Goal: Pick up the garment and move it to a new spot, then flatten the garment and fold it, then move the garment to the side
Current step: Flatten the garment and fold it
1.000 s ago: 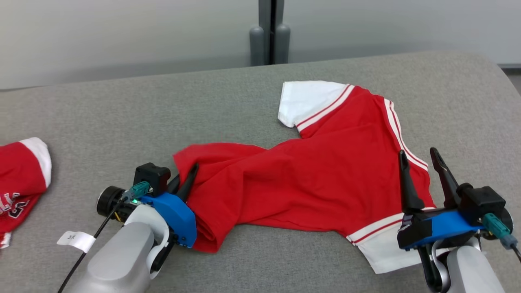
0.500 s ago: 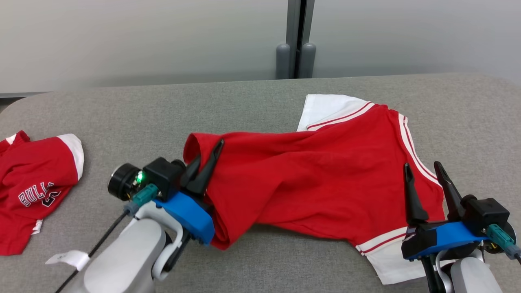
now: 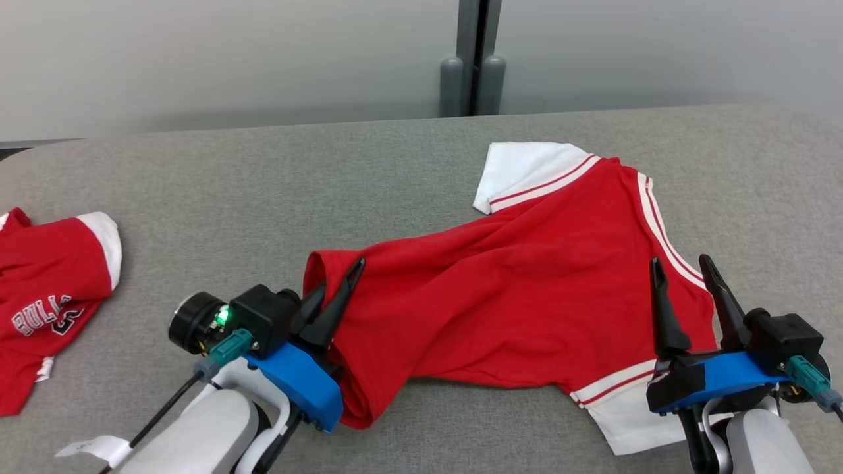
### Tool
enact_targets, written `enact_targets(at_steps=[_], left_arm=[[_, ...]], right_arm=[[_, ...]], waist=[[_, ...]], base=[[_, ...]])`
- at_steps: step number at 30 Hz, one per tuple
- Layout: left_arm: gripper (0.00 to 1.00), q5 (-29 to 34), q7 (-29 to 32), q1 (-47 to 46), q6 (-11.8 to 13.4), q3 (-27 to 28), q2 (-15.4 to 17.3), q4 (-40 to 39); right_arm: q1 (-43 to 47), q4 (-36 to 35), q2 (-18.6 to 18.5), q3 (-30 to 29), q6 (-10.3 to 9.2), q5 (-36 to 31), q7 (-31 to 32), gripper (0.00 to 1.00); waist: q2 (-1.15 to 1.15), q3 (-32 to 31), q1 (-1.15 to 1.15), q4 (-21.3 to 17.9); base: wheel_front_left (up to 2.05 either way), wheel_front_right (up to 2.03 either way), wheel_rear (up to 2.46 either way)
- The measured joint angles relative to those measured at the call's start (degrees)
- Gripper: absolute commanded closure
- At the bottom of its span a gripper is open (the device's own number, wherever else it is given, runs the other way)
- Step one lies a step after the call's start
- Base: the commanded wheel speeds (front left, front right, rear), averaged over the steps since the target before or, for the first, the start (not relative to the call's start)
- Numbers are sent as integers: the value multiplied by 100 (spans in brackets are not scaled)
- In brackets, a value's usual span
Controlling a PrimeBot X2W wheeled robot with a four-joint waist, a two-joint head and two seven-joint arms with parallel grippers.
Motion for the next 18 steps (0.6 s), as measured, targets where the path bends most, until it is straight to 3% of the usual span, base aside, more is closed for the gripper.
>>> enact_targets(at_steps=[6, 18], left_arm=[[100, -46, -21, -283, -31, 178, 130, 151], [100, -210, -364, -1145, -390, 594, 202, 1614]], right_arm=[[-48, -24, 0, 10, 0, 12, 0, 0], [-298, -142, 0, -30, 0, 54, 0, 0]], waist=[[0, 195, 0, -218], [0, 854, 1, -812]], base=[[0, 0, 0], [0, 0, 0]])
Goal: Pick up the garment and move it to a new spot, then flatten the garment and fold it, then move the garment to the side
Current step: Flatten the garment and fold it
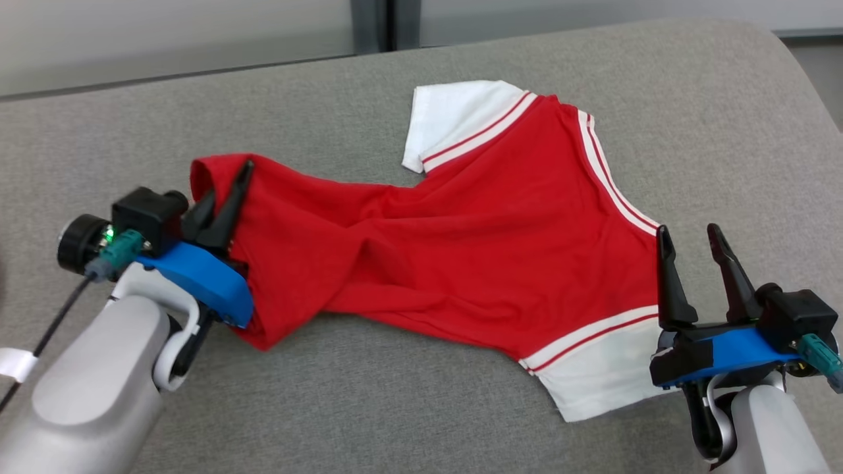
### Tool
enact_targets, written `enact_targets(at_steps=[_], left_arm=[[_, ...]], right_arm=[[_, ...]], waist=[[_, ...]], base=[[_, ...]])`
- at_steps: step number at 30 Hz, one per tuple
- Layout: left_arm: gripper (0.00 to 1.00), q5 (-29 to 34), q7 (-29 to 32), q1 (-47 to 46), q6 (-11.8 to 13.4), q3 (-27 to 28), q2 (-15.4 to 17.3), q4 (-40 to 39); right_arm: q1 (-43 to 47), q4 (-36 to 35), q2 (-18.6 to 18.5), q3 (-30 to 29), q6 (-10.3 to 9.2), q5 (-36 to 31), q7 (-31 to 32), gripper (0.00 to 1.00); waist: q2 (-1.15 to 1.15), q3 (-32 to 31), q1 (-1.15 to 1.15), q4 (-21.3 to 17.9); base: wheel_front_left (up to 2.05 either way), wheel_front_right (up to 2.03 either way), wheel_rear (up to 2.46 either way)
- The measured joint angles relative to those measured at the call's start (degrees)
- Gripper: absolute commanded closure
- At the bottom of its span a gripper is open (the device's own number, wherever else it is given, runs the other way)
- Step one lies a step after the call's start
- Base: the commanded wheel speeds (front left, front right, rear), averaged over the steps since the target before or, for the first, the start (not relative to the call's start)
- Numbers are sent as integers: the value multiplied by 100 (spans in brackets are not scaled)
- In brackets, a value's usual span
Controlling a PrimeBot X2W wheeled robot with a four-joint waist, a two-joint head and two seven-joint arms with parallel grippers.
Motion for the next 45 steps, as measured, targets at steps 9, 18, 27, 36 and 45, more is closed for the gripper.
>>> enact_targets(at_steps=[9, 18, 27, 36, 45], left_arm=[[61, -93, -372, -447, -282, 223, -315, 1574], [0, 287, -437, -178, -279, 757, -753, 1562], [0, 1163, -444, 1280, 20, 1849, -1000, 27], [0, 1954, -444, 2480, 65, 2532, -1339, -886], [0, 2299, -444, 2661, -291, 2643, -1645, -641]], right_arm=[[-68, -40, 0, -40, 0, 32, 0, 0], [-46, 53, 1, -93, 0, -94, 0, 0], [115, 158, 1, -132, 0, -167, 0, 0], [212, 187, 1, -109, 0, -166, -1, 0], [236, 193, 2, -64, 0, -165, -1, 0]], waist=[[0, 185, 0, -145], [0, -194, 0, 158], [0, -653, -1, 518], [0, -789, -1, 668], [0, -771, -1, 660]], base=[[0, 0, 0], [0, 0, 0], [0, 0, 0], [0, 0, 0], [0, 0, 0]])
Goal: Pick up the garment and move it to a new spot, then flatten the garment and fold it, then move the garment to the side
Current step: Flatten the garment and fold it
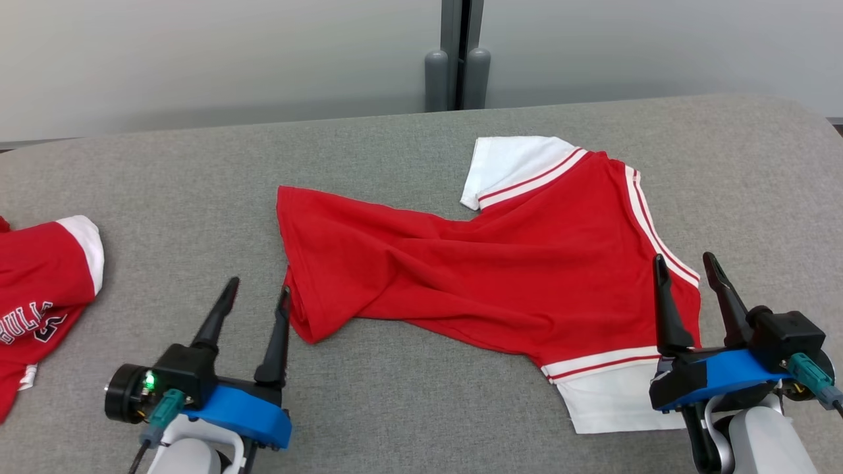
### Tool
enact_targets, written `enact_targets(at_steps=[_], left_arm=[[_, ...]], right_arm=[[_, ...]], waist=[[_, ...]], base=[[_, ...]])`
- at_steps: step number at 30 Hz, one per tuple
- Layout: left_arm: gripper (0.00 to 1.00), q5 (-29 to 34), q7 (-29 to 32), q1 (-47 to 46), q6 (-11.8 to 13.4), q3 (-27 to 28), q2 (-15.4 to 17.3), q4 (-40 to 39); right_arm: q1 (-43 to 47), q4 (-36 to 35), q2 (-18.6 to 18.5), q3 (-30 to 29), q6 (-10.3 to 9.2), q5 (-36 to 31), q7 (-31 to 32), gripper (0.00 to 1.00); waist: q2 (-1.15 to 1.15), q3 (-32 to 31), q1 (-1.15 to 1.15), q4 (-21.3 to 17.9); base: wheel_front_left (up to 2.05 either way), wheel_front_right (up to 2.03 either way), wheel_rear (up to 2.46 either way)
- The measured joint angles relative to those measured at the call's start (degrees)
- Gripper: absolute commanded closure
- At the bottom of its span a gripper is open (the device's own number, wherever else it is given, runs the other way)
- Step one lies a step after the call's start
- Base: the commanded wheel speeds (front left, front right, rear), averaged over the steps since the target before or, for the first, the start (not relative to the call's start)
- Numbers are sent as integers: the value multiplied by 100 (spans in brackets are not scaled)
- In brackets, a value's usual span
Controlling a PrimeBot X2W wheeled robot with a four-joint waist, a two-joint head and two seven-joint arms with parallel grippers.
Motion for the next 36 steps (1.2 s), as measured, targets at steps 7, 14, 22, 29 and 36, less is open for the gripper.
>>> enact_targets(at_steps=[7, 14, 22, 29, 36], left_arm=[[0, 105, 0, -43, -156, -186, -152, 563], [0, 120, 0, -142, -203, -338, -168, 1214], [0, 7, 0, -296, -230, -609, -174, 1534], [0, -207, 0, -675, -231, -877, -176, 1919], [100, -432, 0, -1102, -231, -1069, -169, 2115]], right_arm=[[-40, -13, -1, 42, 0, 51, 0, 0], [-78, -63, -1, 16, 0, 59, 1, 0], [-92, -98, -1, 15, 0, 75, 1, 0], [-104, -88, -1, 23, 0, 100, 1, 0], [-165, -49, -1, 33, 0, 98, 1, 0]], waist=[[0, 136, 0, -133], [0, 316, 0, -279], [0, 392, 1, -361], [0, 424, 1, -386], [0, 364, 1, -374]], base=[[0, 0, 0], [0, 0, 0], [0, 0, 0], [0, 0, 0], [0, 0, 0]])
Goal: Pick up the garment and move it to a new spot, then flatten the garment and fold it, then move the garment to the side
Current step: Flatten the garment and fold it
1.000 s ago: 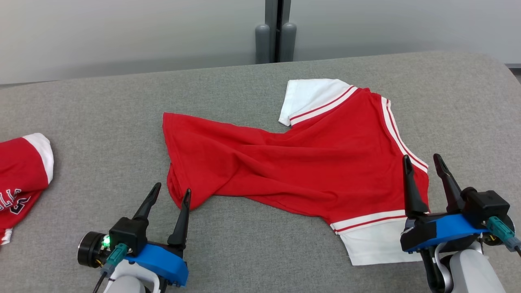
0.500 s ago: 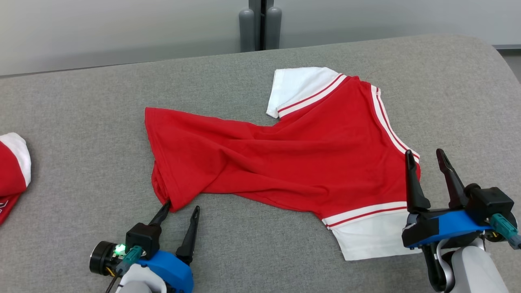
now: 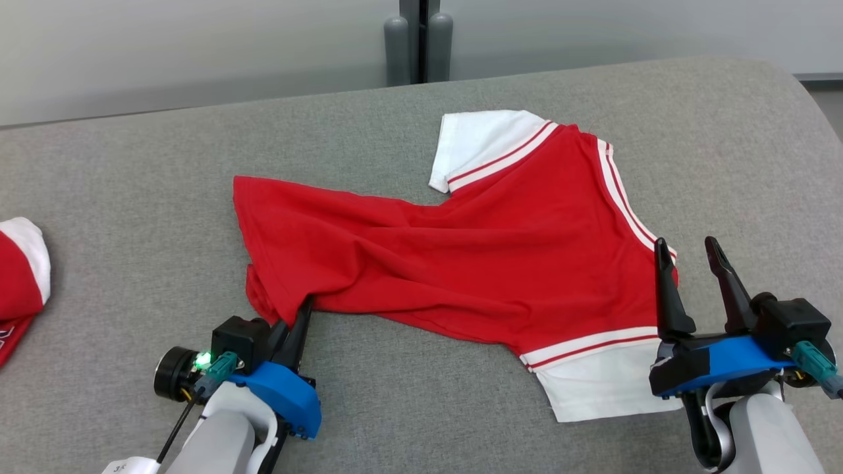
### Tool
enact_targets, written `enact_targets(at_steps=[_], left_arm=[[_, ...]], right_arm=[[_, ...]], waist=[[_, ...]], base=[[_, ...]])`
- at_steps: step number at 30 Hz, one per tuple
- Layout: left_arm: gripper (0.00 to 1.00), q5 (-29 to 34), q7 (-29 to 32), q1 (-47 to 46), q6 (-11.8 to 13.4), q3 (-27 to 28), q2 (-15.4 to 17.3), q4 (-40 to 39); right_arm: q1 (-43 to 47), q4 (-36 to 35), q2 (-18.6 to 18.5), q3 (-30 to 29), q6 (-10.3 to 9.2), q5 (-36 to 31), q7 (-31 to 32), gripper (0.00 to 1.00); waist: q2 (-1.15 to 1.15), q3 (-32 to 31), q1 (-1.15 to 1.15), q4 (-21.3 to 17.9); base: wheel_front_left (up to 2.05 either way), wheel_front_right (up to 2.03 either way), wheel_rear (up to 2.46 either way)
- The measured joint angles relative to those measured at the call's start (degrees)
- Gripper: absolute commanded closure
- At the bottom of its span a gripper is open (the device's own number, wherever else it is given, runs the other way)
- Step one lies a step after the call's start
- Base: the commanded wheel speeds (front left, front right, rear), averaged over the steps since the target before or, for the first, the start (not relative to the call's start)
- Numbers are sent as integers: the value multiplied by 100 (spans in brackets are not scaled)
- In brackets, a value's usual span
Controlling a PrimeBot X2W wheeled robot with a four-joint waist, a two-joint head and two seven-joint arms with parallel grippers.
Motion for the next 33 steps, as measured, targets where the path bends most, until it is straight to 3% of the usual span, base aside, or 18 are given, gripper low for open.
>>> enact_targets(at_steps=[18, 25, 33], left_arm=[[100, 275, 4, 1077, -1, -174, 417, -2507], [100, 297, 547, 1843, 42, -471, 648, -3645], [100, 204, 766, 2092, 155, -495, 754, -4055]], right_arm=[[350, 124, 0, -99, 0, 44, -1, 0], [380, 129, 1, -102, 0, 69, 0, 0], [419, 148, 1, -110, 0, 84, 0, 0]], waist=[[0, -611, 0, 672], [0, -611, 0, 780], [0, -541, 0, 759]], base=[[0, 0, 0], [0, 0, 0], [0, 0, 0]])
